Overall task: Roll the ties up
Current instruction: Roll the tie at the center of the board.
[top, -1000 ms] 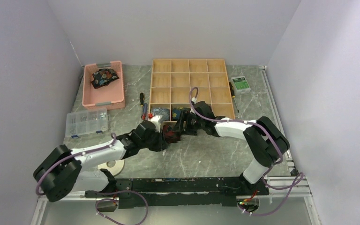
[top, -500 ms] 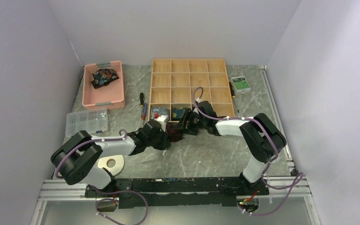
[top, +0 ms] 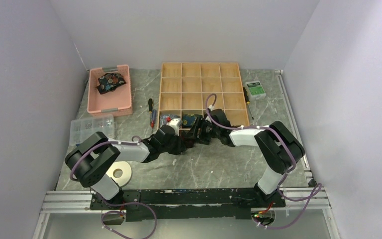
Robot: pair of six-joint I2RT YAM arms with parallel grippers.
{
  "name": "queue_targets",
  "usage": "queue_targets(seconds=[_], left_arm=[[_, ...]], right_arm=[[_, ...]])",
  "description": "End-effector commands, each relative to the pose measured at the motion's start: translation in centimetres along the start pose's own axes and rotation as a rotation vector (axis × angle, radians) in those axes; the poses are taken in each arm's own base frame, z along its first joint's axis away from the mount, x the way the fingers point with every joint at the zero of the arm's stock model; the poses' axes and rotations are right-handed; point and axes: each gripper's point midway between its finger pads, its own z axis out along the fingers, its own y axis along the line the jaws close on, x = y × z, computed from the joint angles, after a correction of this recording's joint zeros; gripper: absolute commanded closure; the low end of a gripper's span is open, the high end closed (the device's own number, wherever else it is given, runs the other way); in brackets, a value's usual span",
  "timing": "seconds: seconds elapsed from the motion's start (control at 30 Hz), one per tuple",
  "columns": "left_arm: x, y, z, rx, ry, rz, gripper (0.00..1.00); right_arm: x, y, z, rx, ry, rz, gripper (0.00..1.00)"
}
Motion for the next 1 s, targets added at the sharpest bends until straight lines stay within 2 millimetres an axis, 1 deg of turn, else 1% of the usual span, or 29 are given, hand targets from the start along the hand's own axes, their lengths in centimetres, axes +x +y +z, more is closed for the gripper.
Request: queue_targets(seconds=[0.0,0.1,0.2,0.23,0.33,0.4,0.43,0.47,0.5,0.53,0.57,0.6,0.67,0.73,0.8,0.97], left_arm=[[0.3,2.3,0.9,-0.104,-0.012,-0.018,0.97],[0.7,2.1,0.3,-0.084,-0.011,-0.016,0.97],[1.0,0.9,-1.4,-0.012,-0.011,-0.005,0.97],[0.5,0.1,-2.5,0.028,-0.029,0.001,0.97],[0.5,-1.4,-5.3,0.102,-0.033,0.007,0.95],[0.2,-1.7,-7.1,0.114,-0.057,0.007,0.92],[-0.3,-1.6,-8.0,0.102,-0.084,-0.001,0.89],[-0.7,-1.1,-8.6,0.079,-0.114,-0.012,0.81],[-1.4,-0.6,-9.2,0.056,-0.152,-0.024,0.71],[-1.9,-0.2,-9.6,0.042,-0.176,-0.048,0.50],[-2.9,0.7,-9.8,0.020,-0.201,-0.089,0.39],[-3.5,1.4,-9.9,0.012,-0.204,-0.135,0.33],[-4.8,2.0,-9.7,0.056,-0.197,-0.208,0.30],[-5.7,2.3,-9.0,0.093,-0.180,-0.260,0.29],[-5.8,2.6,-8.0,0.116,-0.146,-0.289,0.29],[-6.1,2.3,-6.2,0.203,-0.119,-0.354,0.28]], right_arm=[[1.1,-1.2,-0.3,0.040,0.013,0.016,0.38],[1.1,-1.4,-0.4,0.048,0.012,0.013,0.38],[0.8,-1.1,-0.6,0.050,0.003,0.000,0.34],[0.6,-1.0,-0.7,0.056,-0.003,-0.009,0.33],[-0.1,-0.5,-1.3,0.068,-0.027,-0.041,0.27],[-0.5,-0.1,-1.7,0.074,-0.036,-0.068,0.25],[-0.6,0.1,-1.8,0.072,-0.036,-0.080,0.24],[-0.7,0.3,-1.9,0.072,-0.034,-0.089,0.23],[-0.7,0.5,-1.9,0.064,-0.033,-0.096,0.22],[-0.7,0.5,-1.9,0.058,-0.029,-0.098,0.22],[-0.7,0.7,-1.9,0.050,-0.028,-0.097,0.22],[-0.6,0.7,-1.8,0.045,-0.025,-0.095,0.22],[-0.5,0.9,-1.6,0.023,-0.024,-0.092,0.21],[-0.6,1.1,-1.4,0.007,-0.027,-0.087,0.21],[-0.5,1.2,-1.1,-0.007,-0.019,-0.075,0.21],[-0.5,2.0,-0.6,-0.054,-0.010,-0.050,0.20]])
